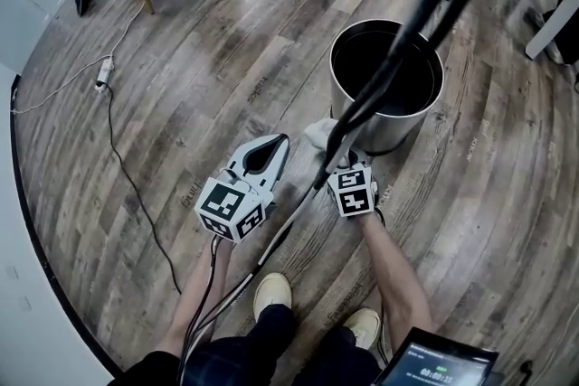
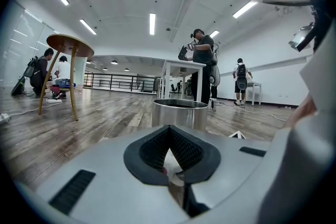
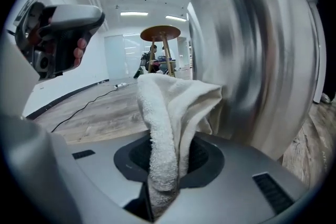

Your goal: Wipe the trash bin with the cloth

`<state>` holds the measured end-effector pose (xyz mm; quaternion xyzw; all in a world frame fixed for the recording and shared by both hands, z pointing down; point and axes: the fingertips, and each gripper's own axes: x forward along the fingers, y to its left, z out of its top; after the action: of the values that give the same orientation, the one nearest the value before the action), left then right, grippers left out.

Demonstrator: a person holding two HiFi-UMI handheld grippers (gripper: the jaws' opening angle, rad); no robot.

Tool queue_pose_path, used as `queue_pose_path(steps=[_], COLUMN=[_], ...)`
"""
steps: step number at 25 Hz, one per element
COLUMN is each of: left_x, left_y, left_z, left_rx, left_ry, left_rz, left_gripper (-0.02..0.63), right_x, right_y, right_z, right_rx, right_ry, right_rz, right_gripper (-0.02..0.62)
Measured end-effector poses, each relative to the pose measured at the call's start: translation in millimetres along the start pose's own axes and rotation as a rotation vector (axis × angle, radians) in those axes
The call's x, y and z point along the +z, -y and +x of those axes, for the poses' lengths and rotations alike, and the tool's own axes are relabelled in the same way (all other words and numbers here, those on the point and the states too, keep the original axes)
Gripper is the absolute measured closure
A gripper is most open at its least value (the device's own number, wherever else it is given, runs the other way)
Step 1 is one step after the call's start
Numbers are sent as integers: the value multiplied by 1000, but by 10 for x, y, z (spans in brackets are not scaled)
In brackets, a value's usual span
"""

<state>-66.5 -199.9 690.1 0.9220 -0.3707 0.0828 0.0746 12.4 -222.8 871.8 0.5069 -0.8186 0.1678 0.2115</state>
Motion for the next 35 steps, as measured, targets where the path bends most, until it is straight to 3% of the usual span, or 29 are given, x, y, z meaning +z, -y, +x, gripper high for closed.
queue_pose_path(steps=[19,35], left_x=[-29,-45], left_y=[56,43], left_z=[18,4], left_rx=[-8,-2], left_ry=[-1,-9], left_rz=[-16,-5], left_gripper=[609,609], right_x=[-309,-604], right_y=[635,1340], right_z=[-538,-886], right_rx=[-128,-271], right_ry=[46,65], right_rz=[63,207], right_gripper=[505,505])
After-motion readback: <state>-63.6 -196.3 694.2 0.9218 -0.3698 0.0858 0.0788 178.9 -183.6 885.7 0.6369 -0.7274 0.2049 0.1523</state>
